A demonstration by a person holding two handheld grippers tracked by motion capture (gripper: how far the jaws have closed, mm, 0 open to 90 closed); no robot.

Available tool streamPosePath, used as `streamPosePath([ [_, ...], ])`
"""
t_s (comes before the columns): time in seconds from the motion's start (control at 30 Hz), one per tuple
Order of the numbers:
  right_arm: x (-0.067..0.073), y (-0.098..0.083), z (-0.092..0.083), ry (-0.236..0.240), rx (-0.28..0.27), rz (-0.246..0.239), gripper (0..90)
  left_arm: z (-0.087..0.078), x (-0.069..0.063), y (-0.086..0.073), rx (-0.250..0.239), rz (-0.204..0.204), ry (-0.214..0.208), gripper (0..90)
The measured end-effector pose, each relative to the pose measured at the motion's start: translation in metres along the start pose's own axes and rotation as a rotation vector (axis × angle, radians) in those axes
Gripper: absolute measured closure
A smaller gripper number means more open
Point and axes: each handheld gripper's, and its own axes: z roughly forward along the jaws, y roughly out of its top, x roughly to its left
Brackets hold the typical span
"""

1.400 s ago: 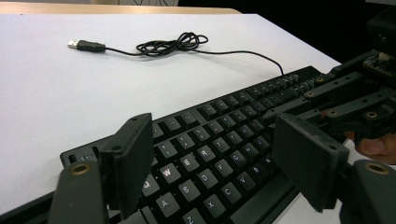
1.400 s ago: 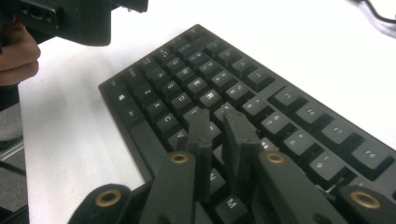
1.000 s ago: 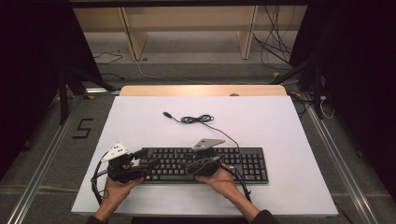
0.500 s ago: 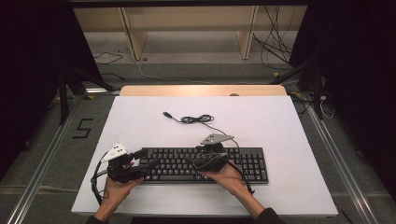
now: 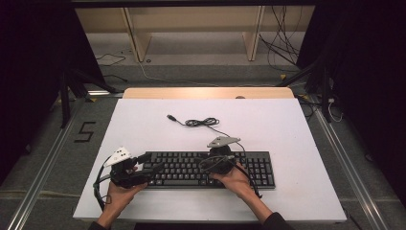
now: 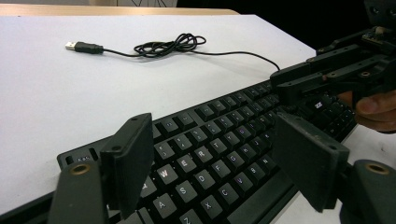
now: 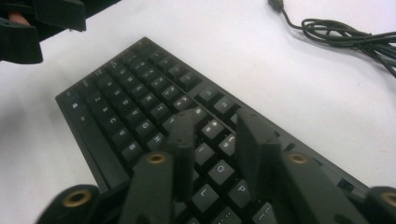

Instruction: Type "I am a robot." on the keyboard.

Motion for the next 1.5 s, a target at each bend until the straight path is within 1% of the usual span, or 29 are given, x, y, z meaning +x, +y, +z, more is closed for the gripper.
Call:
streamPosePath([
  [0.1, -0.001, -0.001, 0.002, -0.004, 0.013, 0.001, 79.6, 0.000, 0.000, 0.000, 0.000, 0.000, 0.000, 28.8],
  [0.17, -0.001, -0.001, 0.004, -0.005, 0.026, -0.003, 82.6, 0.000, 0.000, 0.000, 0.000, 0.000, -0.001, 28.8],
  [0.37, -0.001, -0.003, 0.010, -0.016, 0.060, -0.002, 88.7, 0.000, 0.000, 0.000, 0.001, 0.001, -0.002, 28.8],
  [0.5, 0.000, -0.004, 0.014, -0.022, 0.080, -0.008, 90.0, 0.000, 0.000, 0.000, 0.001, 0.001, -0.002, 28.8],
  [0.9, 0.001, -0.010, 0.024, -0.043, 0.131, -0.019, 90.0, 0.000, 0.000, 0.000, 0.001, 0.000, -0.002, 28.8],
  [0.93, 0.002, -0.011, 0.025, -0.049, 0.124, -0.026, 90.0, 0.000, 0.000, 0.000, 0.001, -0.001, -0.002, 28.8],
  [1.0, 0.003, -0.010, 0.025, -0.063, 0.128, -0.033, 90.0, 0.000, 0.000, 0.000, 0.001, -0.001, -0.002, 28.8],
  [1.03, 0.002, -0.010, 0.025, -0.080, 0.127, -0.042, 90.0, 0.000, -0.001, 0.000, 0.001, -0.001, -0.002, 28.8],
  [1.07, 0.001, -0.011, 0.025, -0.082, 0.126, -0.032, 90.0, 0.000, -0.001, 0.000, -0.001, -0.001, -0.001, 28.8],
  [1.23, -0.001, -0.010, 0.023, -0.071, 0.121, -0.010, 90.0, 0.000, 0.000, 0.000, 0.001, -0.002, -0.002, 28.8],
  [1.27, -0.001, -0.010, 0.022, -0.063, 0.117, -0.002, 90.0, 0.000, 0.000, 0.000, 0.002, 0.001, -0.001, 28.8],
  [1.37, -0.002, -0.008, 0.016, -0.034, 0.076, 0.018, 88.2, 0.000, 0.001, 0.000, 0.001, -0.001, -0.001, 28.8],
  [1.5, 0.000, -0.004, 0.006, -0.015, 0.019, 0.021, 83.2, 0.000, 0.000, 0.000, 0.001, 0.001, -0.001, 28.8],
])
